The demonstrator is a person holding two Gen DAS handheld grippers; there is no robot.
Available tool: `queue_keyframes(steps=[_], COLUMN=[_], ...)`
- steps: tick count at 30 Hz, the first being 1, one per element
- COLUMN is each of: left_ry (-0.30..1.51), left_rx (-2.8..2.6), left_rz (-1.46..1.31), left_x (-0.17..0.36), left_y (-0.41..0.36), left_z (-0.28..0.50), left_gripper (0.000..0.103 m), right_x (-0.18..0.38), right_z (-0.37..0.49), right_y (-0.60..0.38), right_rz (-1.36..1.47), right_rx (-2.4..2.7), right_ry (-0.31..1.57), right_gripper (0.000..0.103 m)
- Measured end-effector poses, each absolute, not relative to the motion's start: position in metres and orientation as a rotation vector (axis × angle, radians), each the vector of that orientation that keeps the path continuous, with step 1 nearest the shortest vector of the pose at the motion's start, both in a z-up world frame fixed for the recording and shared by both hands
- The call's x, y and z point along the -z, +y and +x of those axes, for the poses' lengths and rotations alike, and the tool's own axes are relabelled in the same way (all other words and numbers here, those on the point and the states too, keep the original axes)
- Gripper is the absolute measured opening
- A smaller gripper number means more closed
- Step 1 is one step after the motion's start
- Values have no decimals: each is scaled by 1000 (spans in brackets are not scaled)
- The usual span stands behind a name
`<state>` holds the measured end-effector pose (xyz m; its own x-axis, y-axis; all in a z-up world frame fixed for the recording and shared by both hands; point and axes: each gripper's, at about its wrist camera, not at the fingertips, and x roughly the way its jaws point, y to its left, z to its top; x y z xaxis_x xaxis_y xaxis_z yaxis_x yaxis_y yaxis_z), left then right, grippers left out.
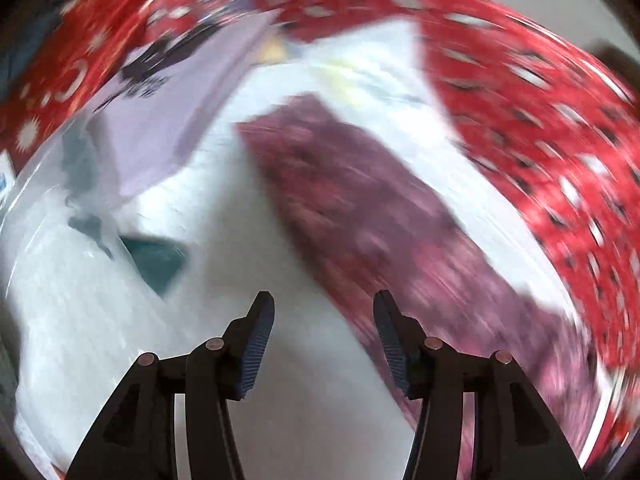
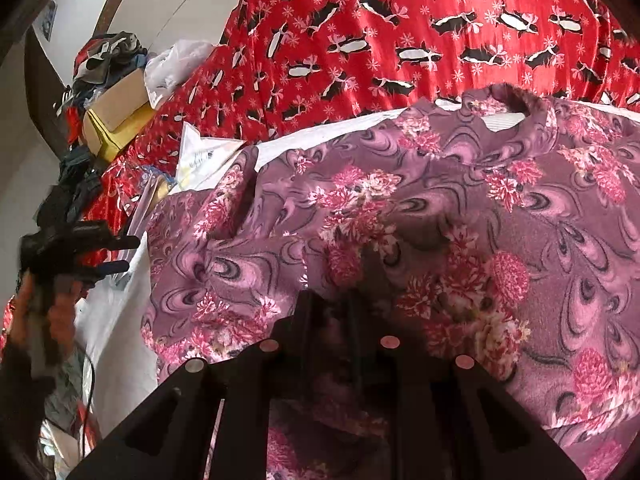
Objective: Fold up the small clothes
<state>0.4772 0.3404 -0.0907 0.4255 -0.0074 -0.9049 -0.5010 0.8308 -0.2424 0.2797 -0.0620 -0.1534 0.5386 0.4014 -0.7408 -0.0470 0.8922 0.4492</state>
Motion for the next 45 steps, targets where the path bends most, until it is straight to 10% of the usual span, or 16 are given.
queue_keyframes(steps=[9, 10, 12, 25, 45], left_ry=[1040, 1030, 1026, 876, 845], left_rx=[-348, -354, -335, -270, 167], left_rz=[-693, -684, -668, -570, -360], left_x=[123, 124, 127, 32, -80], left_y=[368, 367, 364, 336, 81], left_z=[521, 522, 522, 440, 334], left_gripper=[61, 56, 5, 3, 4], right_x=[156, 155, 156, 148, 125], right_z=[277, 276, 275, 282, 206], right_y=[-67, -68, -69, -70, -246], right_rz=[449, 453, 462, 461, 437], right_rx=[-302, -304, -308, -298, 6], right_ry=[939, 938, 934, 1003, 951], right_gripper=[18, 18, 18, 18, 31])
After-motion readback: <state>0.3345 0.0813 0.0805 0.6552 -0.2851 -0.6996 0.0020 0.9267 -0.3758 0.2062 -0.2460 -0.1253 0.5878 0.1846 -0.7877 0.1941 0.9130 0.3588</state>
